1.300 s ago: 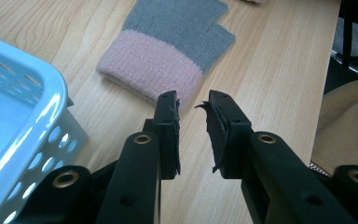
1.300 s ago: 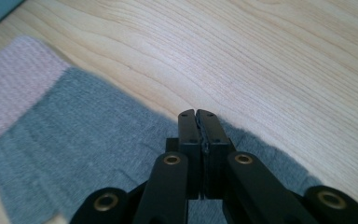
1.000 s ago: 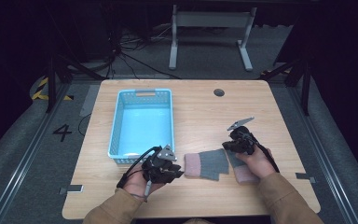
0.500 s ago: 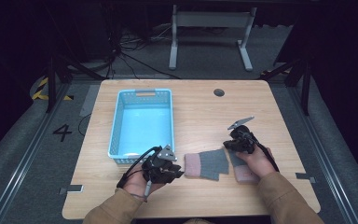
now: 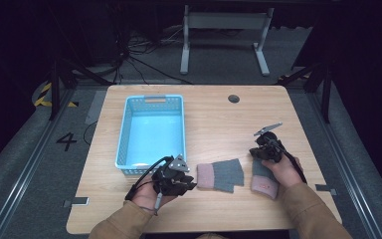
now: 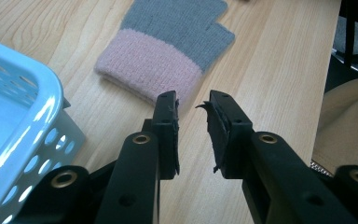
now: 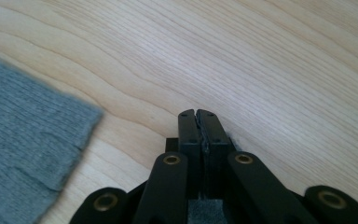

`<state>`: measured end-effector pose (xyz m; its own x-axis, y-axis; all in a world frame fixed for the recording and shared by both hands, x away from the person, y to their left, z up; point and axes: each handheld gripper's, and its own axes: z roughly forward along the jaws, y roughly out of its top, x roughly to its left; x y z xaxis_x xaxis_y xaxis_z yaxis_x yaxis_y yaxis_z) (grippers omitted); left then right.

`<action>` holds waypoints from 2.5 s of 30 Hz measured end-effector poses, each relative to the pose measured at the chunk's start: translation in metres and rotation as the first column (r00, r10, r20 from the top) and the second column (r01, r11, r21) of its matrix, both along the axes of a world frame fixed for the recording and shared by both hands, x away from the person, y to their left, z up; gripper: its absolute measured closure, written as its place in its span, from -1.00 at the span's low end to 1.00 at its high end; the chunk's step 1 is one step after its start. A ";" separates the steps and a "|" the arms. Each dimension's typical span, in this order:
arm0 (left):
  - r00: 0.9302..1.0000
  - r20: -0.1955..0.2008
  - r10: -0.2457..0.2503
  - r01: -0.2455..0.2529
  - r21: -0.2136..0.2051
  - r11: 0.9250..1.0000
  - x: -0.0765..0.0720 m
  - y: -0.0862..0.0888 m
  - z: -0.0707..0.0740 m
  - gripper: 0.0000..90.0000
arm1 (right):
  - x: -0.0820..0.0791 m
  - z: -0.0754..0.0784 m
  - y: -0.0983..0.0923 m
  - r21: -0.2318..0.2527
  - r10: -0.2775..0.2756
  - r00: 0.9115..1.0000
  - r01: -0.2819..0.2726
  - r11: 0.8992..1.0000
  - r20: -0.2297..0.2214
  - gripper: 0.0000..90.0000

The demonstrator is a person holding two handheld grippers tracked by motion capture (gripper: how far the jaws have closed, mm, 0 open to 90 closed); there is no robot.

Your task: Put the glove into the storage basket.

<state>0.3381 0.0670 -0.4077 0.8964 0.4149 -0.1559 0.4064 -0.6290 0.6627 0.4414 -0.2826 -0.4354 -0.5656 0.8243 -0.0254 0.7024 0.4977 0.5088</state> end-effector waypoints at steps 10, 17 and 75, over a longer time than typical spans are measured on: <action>1.000 -0.001 0.000 0.000 0.001 1.000 0.000 0.000 0.000 0.63 | 0.000 0.000 -0.024 -0.008 -0.055 0.998 0.055 0.998 -0.007 1.00; 1.000 0.000 -0.001 0.001 0.003 1.000 0.000 -0.001 0.000 0.63 | -0.006 0.000 -0.041 -0.011 -0.094 0.996 0.094 0.996 -0.011 1.00; 1.000 -0.003 -0.021 0.021 0.003 1.000 0.000 -0.007 0.000 0.63 | -0.134 -0.003 -0.042 0.074 0.255 0.967 -0.253 0.965 -0.015 0.99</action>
<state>0.3379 0.0602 -0.4079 0.9044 0.3967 -0.1571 0.3951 -0.6395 0.6595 0.3070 -0.3243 -0.4387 -0.7565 0.6525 0.0442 0.5699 0.6245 0.5340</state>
